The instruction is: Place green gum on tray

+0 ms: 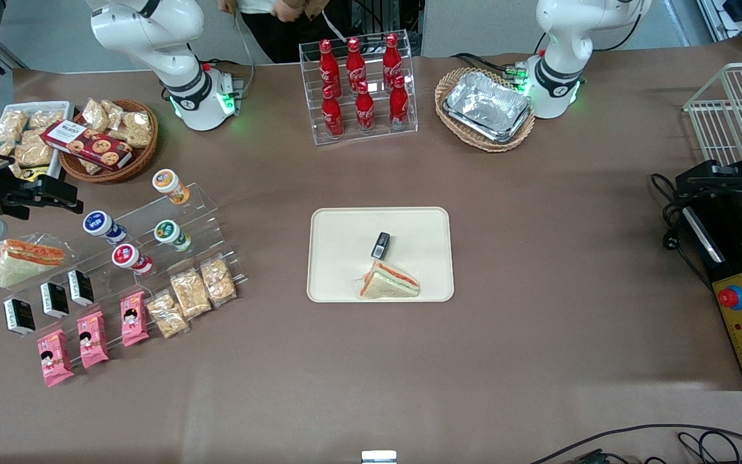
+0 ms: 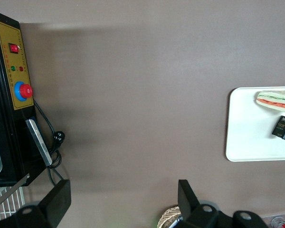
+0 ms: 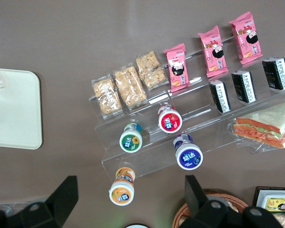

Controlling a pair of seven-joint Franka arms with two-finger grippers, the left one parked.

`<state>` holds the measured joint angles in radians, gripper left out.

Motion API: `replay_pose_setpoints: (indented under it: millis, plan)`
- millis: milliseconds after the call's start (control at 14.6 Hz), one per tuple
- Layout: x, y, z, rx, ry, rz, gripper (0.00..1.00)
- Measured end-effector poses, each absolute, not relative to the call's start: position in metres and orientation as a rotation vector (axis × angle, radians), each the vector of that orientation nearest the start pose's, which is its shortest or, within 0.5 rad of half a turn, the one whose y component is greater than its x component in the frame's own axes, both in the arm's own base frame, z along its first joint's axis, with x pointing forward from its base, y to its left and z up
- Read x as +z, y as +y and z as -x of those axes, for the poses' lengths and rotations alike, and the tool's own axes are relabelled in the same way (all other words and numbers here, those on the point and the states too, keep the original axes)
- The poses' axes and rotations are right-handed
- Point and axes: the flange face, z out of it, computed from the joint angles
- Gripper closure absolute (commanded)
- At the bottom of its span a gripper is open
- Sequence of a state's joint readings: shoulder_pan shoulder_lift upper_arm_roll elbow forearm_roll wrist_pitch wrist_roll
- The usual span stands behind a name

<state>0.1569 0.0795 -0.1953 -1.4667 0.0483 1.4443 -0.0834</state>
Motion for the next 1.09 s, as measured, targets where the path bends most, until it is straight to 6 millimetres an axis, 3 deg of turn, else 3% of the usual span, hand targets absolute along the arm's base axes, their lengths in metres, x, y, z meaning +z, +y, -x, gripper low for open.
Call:
replay_pose_setpoints:
  millis: [547,821,1094]
  plan:
    - [0.629,-0.009,-0.560,0.137,-0.085,3.097,0.00]
    - [0.623,0.002,-0.555,0.220,-0.115,3.088,0.00]
    - [0.602,0.001,-0.549,0.253,-0.113,3.079,0.00]
